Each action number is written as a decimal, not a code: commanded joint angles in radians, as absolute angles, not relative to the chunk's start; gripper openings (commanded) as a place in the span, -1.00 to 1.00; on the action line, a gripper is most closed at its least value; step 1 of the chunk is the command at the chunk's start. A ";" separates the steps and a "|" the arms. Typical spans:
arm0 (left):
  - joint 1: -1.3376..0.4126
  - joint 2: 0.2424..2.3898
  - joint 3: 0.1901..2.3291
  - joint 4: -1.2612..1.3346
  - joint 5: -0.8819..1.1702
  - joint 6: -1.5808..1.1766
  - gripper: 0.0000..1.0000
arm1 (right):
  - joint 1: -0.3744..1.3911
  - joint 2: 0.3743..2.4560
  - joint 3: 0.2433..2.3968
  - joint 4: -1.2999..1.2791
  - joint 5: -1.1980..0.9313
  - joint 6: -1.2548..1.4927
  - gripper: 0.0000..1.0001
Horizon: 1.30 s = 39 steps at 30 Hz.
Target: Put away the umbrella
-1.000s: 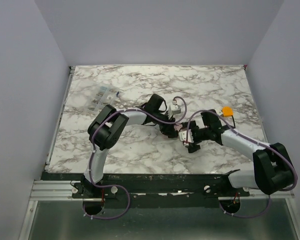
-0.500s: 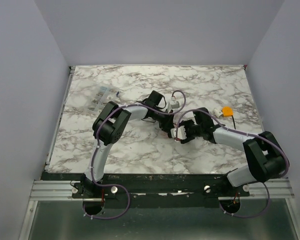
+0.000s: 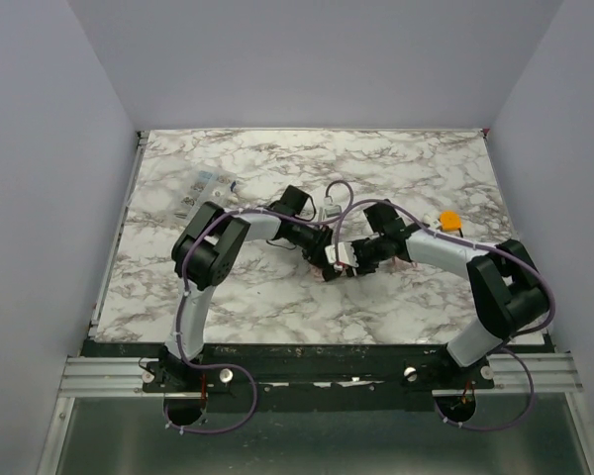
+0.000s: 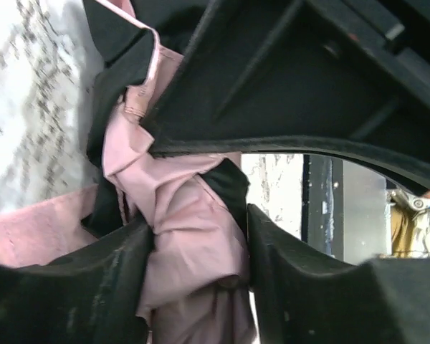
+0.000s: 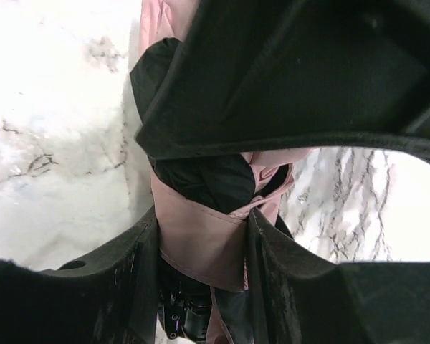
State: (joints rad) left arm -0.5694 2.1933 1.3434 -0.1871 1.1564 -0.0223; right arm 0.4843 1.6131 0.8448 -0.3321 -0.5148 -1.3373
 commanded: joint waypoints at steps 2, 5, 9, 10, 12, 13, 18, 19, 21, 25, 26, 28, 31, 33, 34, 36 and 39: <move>-0.566 2.085 1.117 -0.089 1.011 -0.156 0.07 | 0.476 1.721 0.823 -0.720 -0.505 -1.305 -0.53; -0.559 1.993 1.031 0.040 0.986 -0.199 0.19 | 0.476 1.730 0.825 -0.748 -0.527 -1.301 -0.55; -0.558 1.835 0.890 0.183 0.900 -0.219 0.26 | 0.476 1.742 0.838 -0.787 -0.543 -1.301 -0.56; -0.557 1.790 0.851 0.215 0.869 -0.219 0.26 | 0.476 1.746 0.842 -0.795 -0.549 -1.301 -0.56; -0.558 1.668 0.760 0.282 0.789 -0.207 0.32 | 0.477 1.761 0.858 -0.815 -0.556 -1.301 -0.57; -0.558 1.606 0.692 0.336 0.725 -0.199 0.32 | 0.477 1.769 0.866 -0.823 -0.556 -1.298 -0.57; -0.588 1.223 0.267 0.869 0.453 -0.091 0.49 | 0.477 1.821 0.917 -0.883 -0.575 -1.289 -0.57; -0.592 1.190 0.175 0.993 0.448 -0.082 0.78 | 0.477 1.836 0.926 -0.895 -0.576 -1.285 -0.57; -0.592 1.178 0.099 1.171 0.463 -0.085 0.97 | 0.477 1.871 0.955 -0.923 -0.579 -1.278 -0.57; -0.616 1.293 0.130 1.244 0.651 -0.033 0.97 | 0.476 1.960 1.029 -0.998 -0.577 -1.260 -0.57; -0.646 1.315 0.123 1.262 0.656 0.043 0.96 | 0.476 1.985 1.045 -1.016 -0.575 -1.253 -0.57; -0.751 1.336 0.118 1.212 0.585 0.236 0.89 | 0.476 2.021 1.067 -1.033 -0.569 -1.244 -0.56; -0.885 1.315 0.200 0.936 0.430 0.443 0.79 | 0.475 2.047 1.080 -1.034 -0.564 -1.226 -0.56; -0.949 1.328 0.254 0.819 0.315 0.534 0.75 | 0.475 2.054 1.084 -1.043 -0.567 -1.225 -0.56; -0.969 1.343 0.271 0.790 0.270 0.560 0.74 | 0.475 2.057 1.087 -1.045 -0.566 -1.225 -0.56; -0.983 1.371 0.323 0.732 0.215 0.603 0.67 | 0.475 2.061 1.091 -1.046 -0.566 -1.224 -0.56; -0.991 1.434 0.409 0.655 0.151 0.644 0.60 | 0.476 2.063 1.095 -1.045 -0.569 -1.224 -0.56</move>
State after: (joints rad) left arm -0.9756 1.3602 0.3096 0.8394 0.3309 0.4694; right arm 0.4561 1.9217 1.1938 -0.8425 -0.7246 -1.2804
